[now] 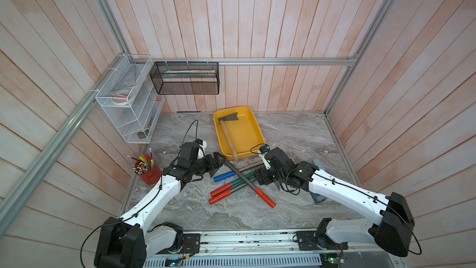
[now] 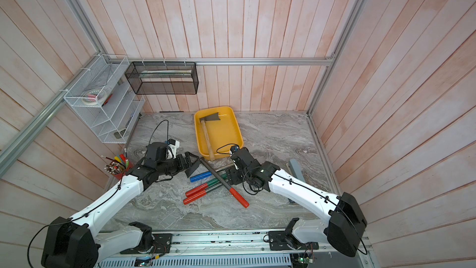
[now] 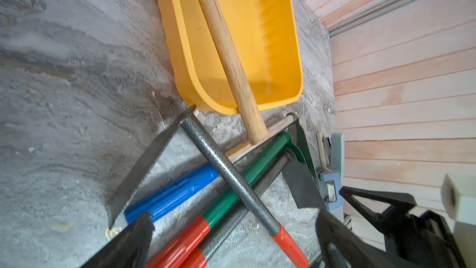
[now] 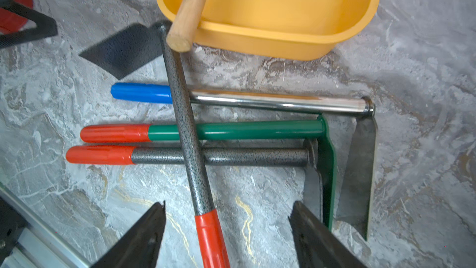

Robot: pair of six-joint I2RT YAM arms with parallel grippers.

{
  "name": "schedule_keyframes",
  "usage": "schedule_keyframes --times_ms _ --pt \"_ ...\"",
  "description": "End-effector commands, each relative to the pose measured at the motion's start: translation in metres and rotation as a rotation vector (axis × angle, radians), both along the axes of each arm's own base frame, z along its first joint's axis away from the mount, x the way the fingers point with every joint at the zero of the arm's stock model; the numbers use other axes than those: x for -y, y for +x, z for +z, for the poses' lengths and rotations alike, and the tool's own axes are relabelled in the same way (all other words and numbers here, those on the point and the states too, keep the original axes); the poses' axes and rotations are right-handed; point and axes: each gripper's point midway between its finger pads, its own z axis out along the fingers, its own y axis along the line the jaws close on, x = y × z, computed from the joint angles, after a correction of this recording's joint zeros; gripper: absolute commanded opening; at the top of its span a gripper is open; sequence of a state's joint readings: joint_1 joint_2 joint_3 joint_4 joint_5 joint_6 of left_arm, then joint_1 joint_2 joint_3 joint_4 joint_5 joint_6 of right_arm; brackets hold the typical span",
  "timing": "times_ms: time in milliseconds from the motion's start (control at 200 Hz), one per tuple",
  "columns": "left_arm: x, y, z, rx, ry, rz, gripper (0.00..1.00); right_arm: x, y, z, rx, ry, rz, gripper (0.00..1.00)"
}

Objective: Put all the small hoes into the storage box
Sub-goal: Pick up the hoe from the center of the board.

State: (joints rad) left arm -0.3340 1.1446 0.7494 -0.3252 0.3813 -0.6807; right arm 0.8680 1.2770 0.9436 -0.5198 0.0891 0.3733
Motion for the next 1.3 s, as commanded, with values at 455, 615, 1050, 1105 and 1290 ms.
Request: schedule_keyframes --times_ms 455,615,1050,1105,1290 --pt "-0.004 -0.036 0.024 0.025 0.020 -0.015 1.00 -0.006 -0.038 -0.021 -0.171 0.109 0.030 0.77" --pt "0.000 -0.052 0.016 0.014 0.009 -0.080 1.00 -0.002 -0.037 -0.024 -0.165 0.092 0.008 0.77" --pt "-0.002 -0.066 0.012 -0.009 -0.016 -0.085 1.00 0.003 -0.038 -0.045 -0.200 0.001 -0.007 0.76" --pt "-0.003 -0.066 0.013 0.000 -0.015 -0.076 1.00 0.005 -0.039 -0.047 -0.199 -0.017 -0.005 0.76" --pt "-0.007 -0.065 0.013 -0.017 -0.027 -0.025 1.00 0.008 -0.044 -0.051 -0.215 -0.034 0.012 0.75"
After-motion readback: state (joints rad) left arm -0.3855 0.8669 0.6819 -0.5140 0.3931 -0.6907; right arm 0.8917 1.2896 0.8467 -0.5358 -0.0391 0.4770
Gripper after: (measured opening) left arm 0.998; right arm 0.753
